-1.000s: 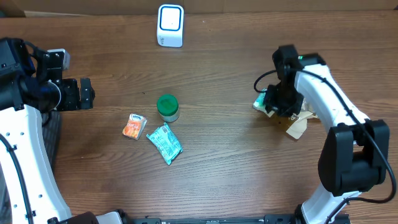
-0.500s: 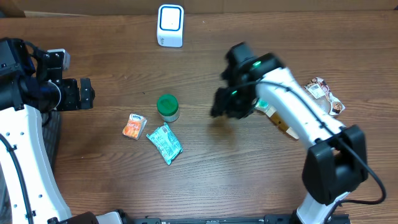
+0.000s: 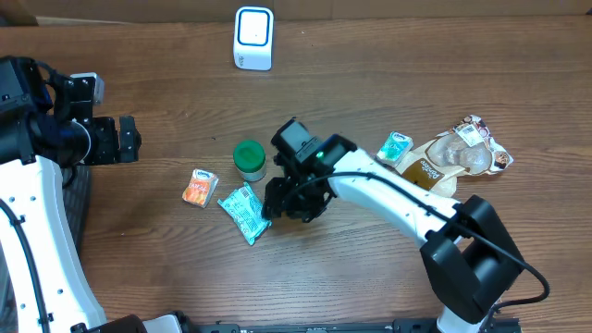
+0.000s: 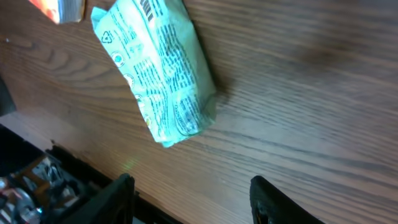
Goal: Scan the item barcode
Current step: 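Move the right gripper to the teal pack and grasp it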
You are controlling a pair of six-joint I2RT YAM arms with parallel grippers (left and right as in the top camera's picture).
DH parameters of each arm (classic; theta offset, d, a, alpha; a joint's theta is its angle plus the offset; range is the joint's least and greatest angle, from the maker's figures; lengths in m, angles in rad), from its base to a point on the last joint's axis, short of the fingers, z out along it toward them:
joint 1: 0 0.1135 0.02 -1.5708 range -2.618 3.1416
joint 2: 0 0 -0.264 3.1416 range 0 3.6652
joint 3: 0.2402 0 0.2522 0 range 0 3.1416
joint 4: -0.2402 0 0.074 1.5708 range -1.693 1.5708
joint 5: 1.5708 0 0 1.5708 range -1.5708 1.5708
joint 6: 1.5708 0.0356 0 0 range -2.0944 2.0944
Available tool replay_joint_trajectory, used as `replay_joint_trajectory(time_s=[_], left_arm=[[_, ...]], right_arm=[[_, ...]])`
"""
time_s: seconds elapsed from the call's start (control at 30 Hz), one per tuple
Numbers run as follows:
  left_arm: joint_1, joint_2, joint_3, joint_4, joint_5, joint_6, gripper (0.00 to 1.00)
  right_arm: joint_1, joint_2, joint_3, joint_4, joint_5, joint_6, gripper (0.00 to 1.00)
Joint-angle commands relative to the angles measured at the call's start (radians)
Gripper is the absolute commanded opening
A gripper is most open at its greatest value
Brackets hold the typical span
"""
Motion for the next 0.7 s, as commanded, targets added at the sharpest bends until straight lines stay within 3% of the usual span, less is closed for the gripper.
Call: replay_joint_trajectory(time_s=[0.0, 0.33, 0.67], left_arm=[[0.004, 0.003, 0.01, 0.001, -0.003, 0.025, 1.0], [0.004, 0.003, 0.01, 0.002, -0.003, 0.026, 1.0], [0.004, 0.003, 0.01, 0.002, -0.003, 0.025, 1.0]], right_arm=[[0.03, -0.007, -0.045, 0.047, 0.065, 0.134, 0.54], [0.058, -0.006, -0.185, 0.33, 0.083, 0.241, 0.5], [0.081, 0.01, -0.253, 0.463, 0.082, 0.282, 0.47]])
